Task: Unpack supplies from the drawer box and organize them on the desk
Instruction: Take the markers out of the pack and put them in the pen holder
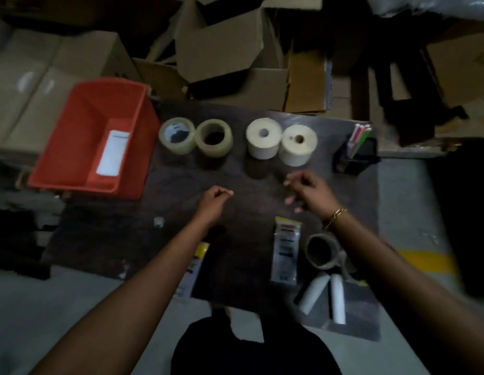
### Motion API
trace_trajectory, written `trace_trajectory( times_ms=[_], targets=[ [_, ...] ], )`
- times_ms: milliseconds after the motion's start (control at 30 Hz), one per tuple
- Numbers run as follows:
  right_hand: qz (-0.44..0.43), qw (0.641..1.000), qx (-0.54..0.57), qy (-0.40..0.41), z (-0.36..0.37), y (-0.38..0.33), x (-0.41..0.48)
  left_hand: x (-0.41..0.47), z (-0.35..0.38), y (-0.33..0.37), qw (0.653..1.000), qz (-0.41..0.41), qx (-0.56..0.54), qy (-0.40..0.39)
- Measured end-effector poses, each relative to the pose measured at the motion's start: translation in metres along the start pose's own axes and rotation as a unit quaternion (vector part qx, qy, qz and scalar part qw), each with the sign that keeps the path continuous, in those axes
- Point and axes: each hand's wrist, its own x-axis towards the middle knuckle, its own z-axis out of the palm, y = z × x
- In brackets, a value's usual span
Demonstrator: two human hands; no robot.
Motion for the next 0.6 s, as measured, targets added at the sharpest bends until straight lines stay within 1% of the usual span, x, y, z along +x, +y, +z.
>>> trace_trajectory(
  times_ms=[67,133,200,267,333,367,433,500,600],
  targets=[
    [0.064,0.994,-0.008,-0.084,0.063,0.026,-0.012,-0.008,-0.037,-0.028,1.000,-0.015,0.001,0.022],
    [0.093,0.981,-0.031,-0.166,0.123,0.053,-0.023,-0.019,-0.073,-0.058,0.998,-0.022,0.024,0.055],
    [0.120,0.969,-0.052,-0.211,0.173,0.076,-0.038,-0.028,-0.099,-0.094,0.996,-0.044,0.048,0.062],
    [0.147,0.965,-0.085,-0.200,0.211,0.095,-0.053,-0.034,-0.111,-0.131,0.994,-0.091,0.064,0.013],
    [0.176,0.967,-0.096,-0.156,0.237,0.110,-0.064,-0.040,-0.113,-0.163,0.985,-0.147,0.078,-0.049],
    [0.189,0.969,-0.088,-0.132,0.247,0.113,-0.068,-0.046,-0.111,-0.169,0.982,-0.158,0.083,-0.069],
    [0.193,0.974,-0.075,-0.091,0.259,0.119,-0.070,-0.062,-0.106,-0.161,0.981,-0.149,0.086,-0.089],
    [0.175,0.980,-0.084,-0.052,0.261,0.116,-0.072,-0.071,-0.101,-0.150,0.983,-0.137,0.077,-0.094],
    [0.141,0.988,-0.046,-0.031,0.251,0.096,-0.076,-0.075,-0.096,-0.133,0.987,-0.127,-0.015,-0.098]
  ],
)
